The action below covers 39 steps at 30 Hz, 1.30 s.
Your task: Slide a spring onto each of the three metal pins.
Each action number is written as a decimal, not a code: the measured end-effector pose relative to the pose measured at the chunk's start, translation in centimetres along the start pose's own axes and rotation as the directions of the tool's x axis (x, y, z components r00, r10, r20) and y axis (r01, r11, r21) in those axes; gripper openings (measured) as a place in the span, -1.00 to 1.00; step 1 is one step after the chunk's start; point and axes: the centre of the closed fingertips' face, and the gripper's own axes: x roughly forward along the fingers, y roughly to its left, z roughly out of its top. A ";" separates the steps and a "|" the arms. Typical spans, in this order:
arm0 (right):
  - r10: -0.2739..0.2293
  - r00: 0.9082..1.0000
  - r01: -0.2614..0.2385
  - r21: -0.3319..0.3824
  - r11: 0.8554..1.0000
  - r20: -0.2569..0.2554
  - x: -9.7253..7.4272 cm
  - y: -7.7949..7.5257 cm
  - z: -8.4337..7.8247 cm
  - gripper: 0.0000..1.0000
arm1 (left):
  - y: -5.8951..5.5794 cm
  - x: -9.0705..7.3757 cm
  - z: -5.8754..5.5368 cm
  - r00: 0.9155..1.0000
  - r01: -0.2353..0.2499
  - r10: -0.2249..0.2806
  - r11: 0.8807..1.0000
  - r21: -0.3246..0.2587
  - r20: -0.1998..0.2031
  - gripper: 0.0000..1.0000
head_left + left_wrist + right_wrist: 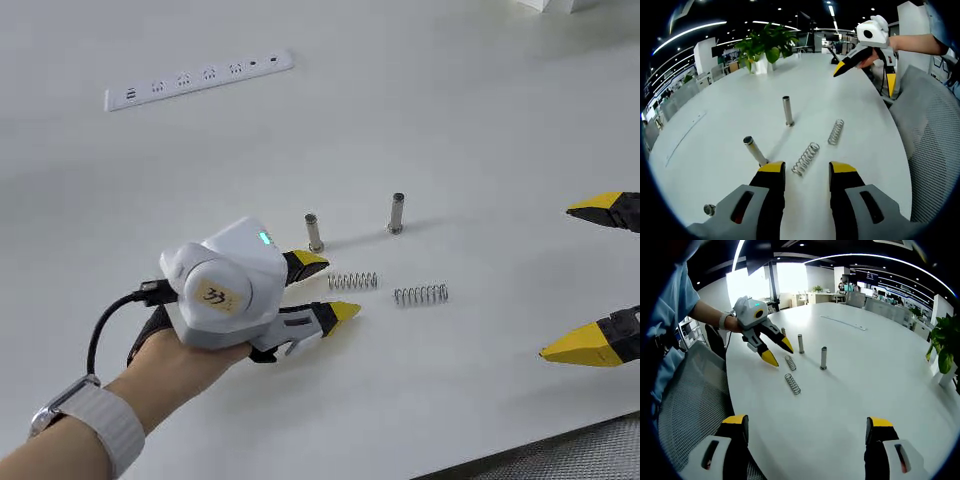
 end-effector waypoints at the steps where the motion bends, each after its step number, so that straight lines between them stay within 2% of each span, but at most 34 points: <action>1: 0.000 1.000 0.000 0.002 1.000 0.001 0.0 0.1 0.0 0.94 | 0.1 0.1 0.0 1.000 -0.001 0.001 1.000 0.002 -0.009 -0.41; 4: -0.001 1.000 0.001 0.007 1.000 0.001 -0.1 0.2 -0.2 0.94 | 0.1 0.3 0.1 1.000 0.010 -0.010 1.000 0.006 -0.022 -0.51; 7: 0.000 1.000 0.000 0.014 1.000 0.004 -0.1 0.3 -0.2 0.93 | 0.0 0.7 0.1 0.999 0.021 -0.021 1.000 0.012 -0.041 -0.50; 10: -0.001 1.000 0.001 0.020 1.000 0.004 -0.2 0.4 -0.3 0.93 | 0.0 0.9 -0.1 0.996 0.035 -0.032 0.999 0.037 -0.080 -0.54; 12: -0.003 1.000 0.003 0.020 1.000 0.004 -0.2 0.4 -0.4 0.92 | -0.1 1.0 -0.1 0.994 0.046 -0.043 0.999 0.024 -0.100 -0.55; 15: -0.005 1.000 0.004 0.027 1.000 0.008 -0.3 0.4 -0.4 0.92 | 0.3 1.0 -0.2 0.991 0.033 -0.025 0.998 0.051 -0.134 -0.57; 17: -0.005 1.000 0.004 0.028 1.000 0.009 -0.2 0.4 -0.5 0.92 | 0.3 1.1 -0.3 0.989 0.037 -0.031 0.999 0.038 -0.144 -0.60; 22: -0.004 1.000 0.003 0.031 1.000 0.016 -0.2 0.4 -0.4 0.92 | 0.4 1.2 -0.8 0.984 0.041 -0.031 0.998 0.053 -0.176 -0.70; 27: -0.007 1.000 0.007 0.033 0.999 0.019 -0.3 0.3 -0.5 0.92 | 0.4 1.2 -0.8 0.983 0.047 -0.038 0.998 0.043 -0.177 -0.73; 33: -0.010 1.000 0.009 0.035 0.999 0.021 -0.3 0.2 -0.5 0.91 | 0.4 1.3 -1.0 0.979 0.062 -0.053 0.997 0.041 -0.198 -0.84; 39: -0.009 1.000 0.008 0.038 0.999 0.020 -0.2 0.4 -0.7 0.91 | 0.3 1.4 -1.0 0.977 0.065 -0.057 0.997 0.032 -0.207 -0.85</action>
